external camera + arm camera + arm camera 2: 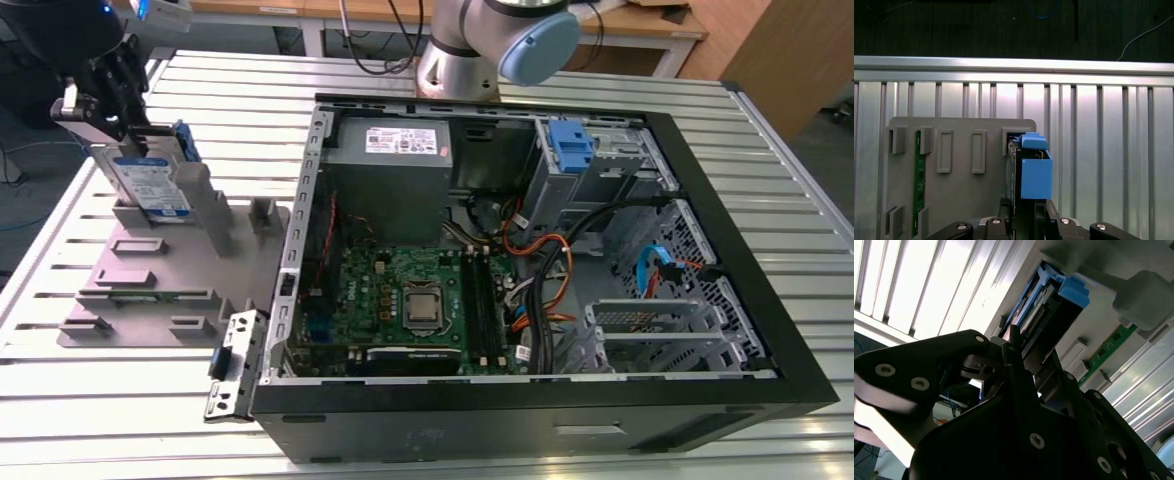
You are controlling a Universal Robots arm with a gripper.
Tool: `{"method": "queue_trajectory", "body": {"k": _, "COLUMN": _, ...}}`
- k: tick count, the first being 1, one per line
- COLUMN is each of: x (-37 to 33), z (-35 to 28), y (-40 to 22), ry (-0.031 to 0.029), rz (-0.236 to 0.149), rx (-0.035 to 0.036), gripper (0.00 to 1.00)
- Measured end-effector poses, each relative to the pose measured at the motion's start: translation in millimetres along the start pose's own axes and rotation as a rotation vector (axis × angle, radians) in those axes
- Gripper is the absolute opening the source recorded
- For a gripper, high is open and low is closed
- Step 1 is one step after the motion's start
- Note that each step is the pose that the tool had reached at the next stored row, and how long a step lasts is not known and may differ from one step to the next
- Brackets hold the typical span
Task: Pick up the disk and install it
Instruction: 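Pick up the disk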
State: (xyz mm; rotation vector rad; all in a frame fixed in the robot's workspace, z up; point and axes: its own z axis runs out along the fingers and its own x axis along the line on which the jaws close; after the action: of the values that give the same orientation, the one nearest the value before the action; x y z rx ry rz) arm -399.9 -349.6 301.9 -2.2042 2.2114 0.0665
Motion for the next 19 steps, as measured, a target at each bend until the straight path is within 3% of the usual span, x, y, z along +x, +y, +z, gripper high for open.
{"method": "queue_trajectory", "body": {"k": 19, "x": 2.2, "z": -0.7, "y": 0.0, "ry": -0.0008, "rz": 0.000, "rx": 0.0001, "gripper": 0.35}}
